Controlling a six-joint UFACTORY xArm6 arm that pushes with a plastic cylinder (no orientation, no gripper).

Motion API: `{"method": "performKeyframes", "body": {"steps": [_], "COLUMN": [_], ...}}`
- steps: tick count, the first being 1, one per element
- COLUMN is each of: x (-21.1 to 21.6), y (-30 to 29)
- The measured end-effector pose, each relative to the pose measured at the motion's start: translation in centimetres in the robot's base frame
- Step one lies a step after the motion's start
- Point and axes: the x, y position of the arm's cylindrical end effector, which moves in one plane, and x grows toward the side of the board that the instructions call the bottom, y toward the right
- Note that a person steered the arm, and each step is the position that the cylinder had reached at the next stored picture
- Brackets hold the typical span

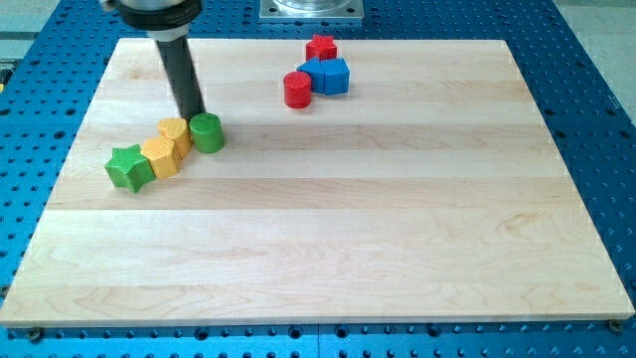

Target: Move the green circle into the hexagon

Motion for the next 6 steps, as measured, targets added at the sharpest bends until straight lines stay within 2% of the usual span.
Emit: {"method": "performKeyframes", "body": {"steps": [1, 2, 3, 4, 6], "x": [0.9, 2.5, 2.9, 2.9, -0.9], "y": [5.4, 1.0, -1.0, 1.3, -3.5]}}
